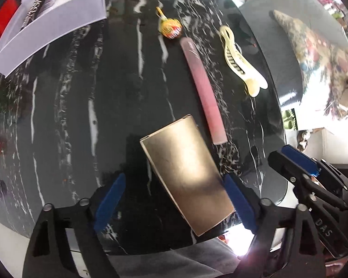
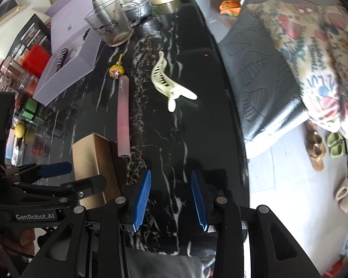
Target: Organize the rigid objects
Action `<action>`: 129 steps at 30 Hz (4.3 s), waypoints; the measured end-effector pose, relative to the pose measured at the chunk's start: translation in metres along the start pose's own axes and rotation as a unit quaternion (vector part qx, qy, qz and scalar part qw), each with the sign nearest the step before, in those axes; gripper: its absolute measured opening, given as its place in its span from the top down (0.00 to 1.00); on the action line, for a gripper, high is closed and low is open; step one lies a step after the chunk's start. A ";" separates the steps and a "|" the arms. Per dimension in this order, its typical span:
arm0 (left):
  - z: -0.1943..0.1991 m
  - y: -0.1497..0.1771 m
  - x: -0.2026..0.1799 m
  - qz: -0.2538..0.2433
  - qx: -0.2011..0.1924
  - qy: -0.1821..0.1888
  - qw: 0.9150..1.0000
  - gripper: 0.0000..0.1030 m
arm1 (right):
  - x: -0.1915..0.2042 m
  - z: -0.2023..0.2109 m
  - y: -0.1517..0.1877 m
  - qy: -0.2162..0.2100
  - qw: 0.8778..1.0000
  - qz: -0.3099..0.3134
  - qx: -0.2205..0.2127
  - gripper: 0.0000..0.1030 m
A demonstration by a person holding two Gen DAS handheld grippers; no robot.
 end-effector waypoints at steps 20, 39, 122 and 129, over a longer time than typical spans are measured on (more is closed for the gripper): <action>0.019 -0.034 0.060 -0.017 -0.027 0.016 0.999 0.55 | 0.060 -0.041 -0.054 0.001 0.999 0.042 -0.007 0.65; 0.010 -0.052 0.074 -0.005 -0.028 0.027 0.999 0.55 | 0.072 -0.063 -0.053 0.034 0.995 0.092 -0.017 0.87; 0.099 0.011 0.088 0.100 -0.109 -0.058 0.987 0.58 | 0.108 0.022 -0.031 -0.037 0.982 0.179 -0.043 0.87; 0.108 0.026 0.111 0.142 -0.119 -0.065 0.981 0.58 | 0.138 0.018 -0.023 -0.064 0.973 0.221 -0.030 0.87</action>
Point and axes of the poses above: each gripper's, at about its wrist camera, not at the fingertips, and z roughly against the way its jaws point, x to its left, y to its underside, the point moved 9 cm from there along -z, roughly the way its jaws point, and after that the axes turned 6 degrees about z, right-handed, at the moved point
